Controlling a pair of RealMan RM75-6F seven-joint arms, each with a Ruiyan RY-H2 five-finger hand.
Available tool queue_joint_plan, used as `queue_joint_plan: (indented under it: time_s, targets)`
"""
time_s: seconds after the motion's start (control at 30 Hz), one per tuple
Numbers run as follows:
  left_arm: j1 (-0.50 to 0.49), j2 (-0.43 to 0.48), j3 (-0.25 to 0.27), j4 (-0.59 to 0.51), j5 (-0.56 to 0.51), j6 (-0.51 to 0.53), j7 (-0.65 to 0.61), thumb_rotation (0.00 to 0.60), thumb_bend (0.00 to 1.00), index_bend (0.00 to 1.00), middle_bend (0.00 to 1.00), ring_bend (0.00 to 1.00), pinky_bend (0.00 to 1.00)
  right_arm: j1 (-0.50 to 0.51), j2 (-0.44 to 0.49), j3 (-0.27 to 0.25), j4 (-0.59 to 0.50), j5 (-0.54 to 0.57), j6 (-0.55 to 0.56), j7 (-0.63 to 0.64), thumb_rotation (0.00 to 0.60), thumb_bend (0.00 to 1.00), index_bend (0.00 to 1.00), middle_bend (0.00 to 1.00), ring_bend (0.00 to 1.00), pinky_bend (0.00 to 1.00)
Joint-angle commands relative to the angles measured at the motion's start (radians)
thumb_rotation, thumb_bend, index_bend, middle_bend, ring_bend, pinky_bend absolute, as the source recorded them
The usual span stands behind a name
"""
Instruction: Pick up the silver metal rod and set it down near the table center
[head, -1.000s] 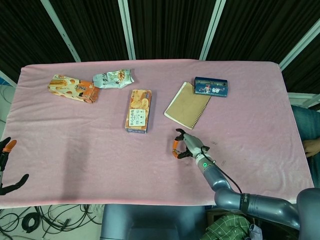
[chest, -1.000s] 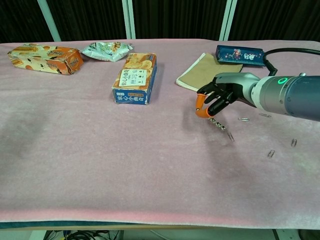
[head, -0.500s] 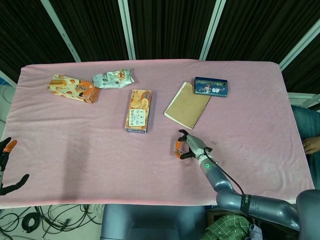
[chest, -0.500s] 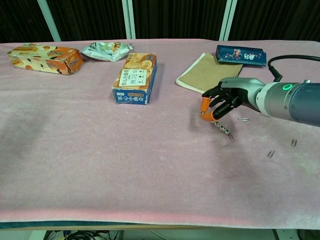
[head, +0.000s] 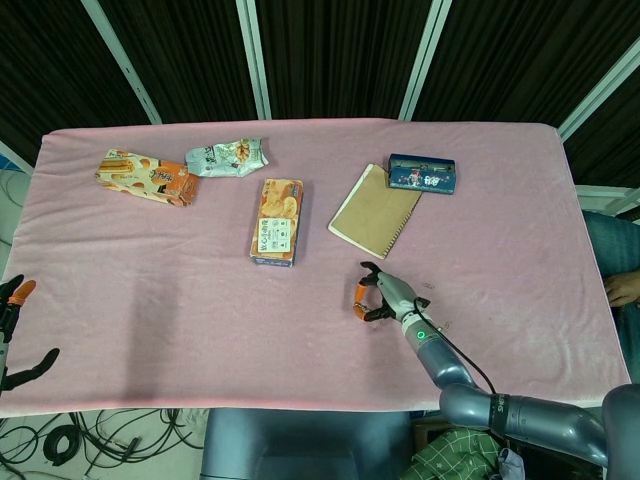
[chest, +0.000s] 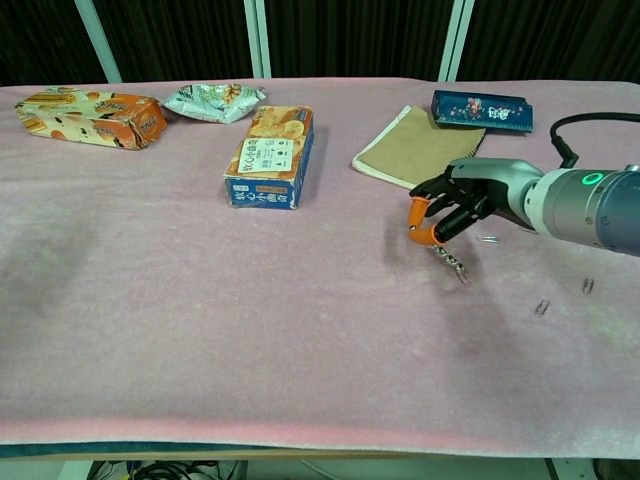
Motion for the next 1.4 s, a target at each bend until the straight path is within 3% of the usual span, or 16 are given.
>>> queue_joint_plan:
  time_s: [0.03,0.3,0.53,0.9,1.4]
  targets:
    - [-0.001,-0.001,0.0,0.0,-0.001,-0.002,0.002,0.6,0.22,0.05,0.0,0.0,0.0,-0.023,0.049,-0.011,-0.063,-0.033,0.02,0.0,0.6,0.36,0.61,0.04,0.12,0.17]
    - [-0.001,-0.003,0.001,-0.001,0.004,0.0,0.006,0.6,0.22,0.05,0.0,0.0,0.0,-0.099,0.186,-0.05,-0.225,-0.108,0.067,0.021,0.6,0.36,0.61,0.04,0.12,0.17]
    - [-0.008,-0.003,0.002,0.003,-0.003,-0.018,0.011,0.6,0.22,0.05,0.0,0.0,0.0,-0.17,0.231,-0.082,-0.257,-0.2,0.113,0.071,0.6,0.36,0.61,0.04,0.12,0.17]
    - [-0.038,-0.024,-0.003,0.04,-0.006,-0.061,0.013,0.6,0.22,0.06,0.0,0.0,0.0,-0.24,0.199,-0.115,-0.179,-0.336,0.159,0.144,0.6,0.36,0.61,0.04,0.12,0.17]
    - [-0.048,-0.036,0.009,0.041,-0.006,-0.083,0.076,0.6,0.22,0.06,0.0,0.0,0.0,-0.272,0.126,-0.112,-0.134,-0.378,0.164,0.202,0.6,0.36,0.61,0.04,0.13,0.17]
